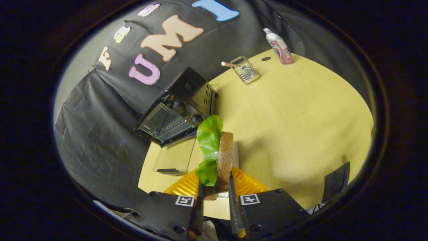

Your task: Open the toaster oven, put the food inside, and close the toaster oven door.

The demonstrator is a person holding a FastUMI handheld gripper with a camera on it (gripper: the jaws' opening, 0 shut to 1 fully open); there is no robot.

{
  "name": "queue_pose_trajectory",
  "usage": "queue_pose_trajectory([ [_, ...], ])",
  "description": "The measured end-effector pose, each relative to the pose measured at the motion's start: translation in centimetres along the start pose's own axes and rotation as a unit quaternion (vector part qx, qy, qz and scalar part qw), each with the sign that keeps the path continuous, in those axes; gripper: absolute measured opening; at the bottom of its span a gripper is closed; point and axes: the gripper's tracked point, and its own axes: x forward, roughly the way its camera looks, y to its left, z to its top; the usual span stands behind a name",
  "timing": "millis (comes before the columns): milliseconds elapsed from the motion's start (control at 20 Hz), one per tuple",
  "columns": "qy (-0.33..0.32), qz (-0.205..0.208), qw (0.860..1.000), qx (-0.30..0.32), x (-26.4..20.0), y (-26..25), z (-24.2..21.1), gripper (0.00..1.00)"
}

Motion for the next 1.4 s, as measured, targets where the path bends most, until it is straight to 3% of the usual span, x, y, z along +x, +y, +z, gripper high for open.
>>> queue_pose_trajectory([
  [150, -0.051, 0.028, 0.998, 0.010, -1.1, 2.6, 1.7, 0.35],
  [350, -0.101, 0.109, 0.989, 0.021, -1.5, 8.0, 2.5, 0.35],
  [700, -0.126, 0.222, 0.963, 0.082, 3.8, 16.7, -0.3, 0.34],
  [1150, -0.157, 0.226, 0.945, 0.175, 12.8, 21.2, -0.6, 0.35],
  [1400, -0.192, 0.178, 0.948, 0.181, 17.2, 21.4, 1.5, 0.35],
])
